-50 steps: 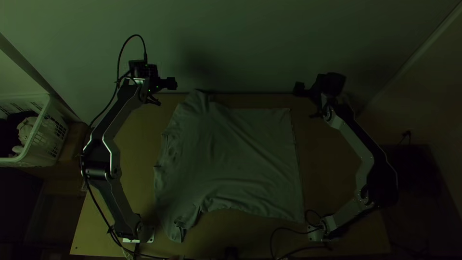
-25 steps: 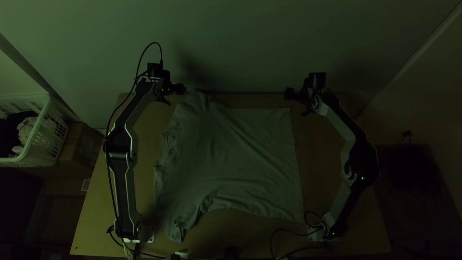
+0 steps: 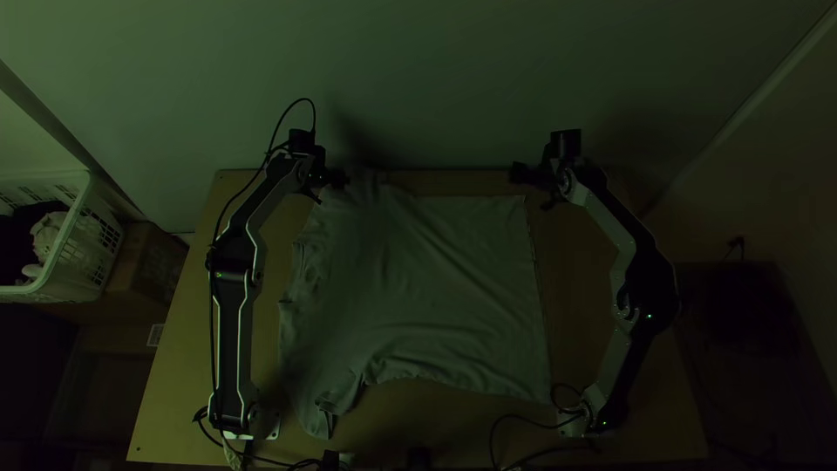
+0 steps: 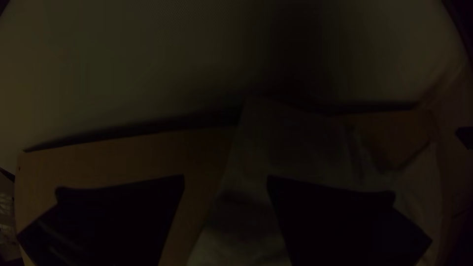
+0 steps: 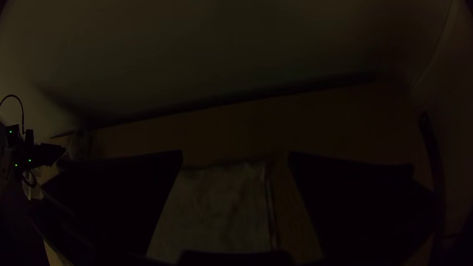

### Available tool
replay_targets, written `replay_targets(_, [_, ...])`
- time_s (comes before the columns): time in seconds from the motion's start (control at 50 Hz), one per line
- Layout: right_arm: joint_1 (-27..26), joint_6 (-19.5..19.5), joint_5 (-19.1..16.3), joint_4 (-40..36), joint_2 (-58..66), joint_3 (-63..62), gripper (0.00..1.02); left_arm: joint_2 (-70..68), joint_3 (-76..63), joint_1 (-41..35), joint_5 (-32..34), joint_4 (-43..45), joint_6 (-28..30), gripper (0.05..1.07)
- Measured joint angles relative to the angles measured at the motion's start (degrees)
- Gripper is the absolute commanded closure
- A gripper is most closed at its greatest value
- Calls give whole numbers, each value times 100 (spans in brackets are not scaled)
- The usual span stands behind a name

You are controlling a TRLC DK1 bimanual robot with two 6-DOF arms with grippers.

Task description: Fold the t-shirt

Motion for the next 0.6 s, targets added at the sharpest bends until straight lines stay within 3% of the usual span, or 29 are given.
replay_targets(0.36, [103,127,0,-479,0,39,4,297,164,-92,-96,-63,258,28])
replay_targets(0.4, [103,129,-2,-535,0,52,4,308,195,-109,-133,-101,289,38])
replay_targets(0.48, [98,129,-2,-706,0,105,4,332,238,-122,-136,-133,356,75])
replay_targets(0.56, [96,129,-2,-857,0,118,4,334,247,-155,-125,-140,415,105])
replay_targets(0.6, [96,131,-2,-903,0,118,5,334,247,-179,-125,-140,420,105])
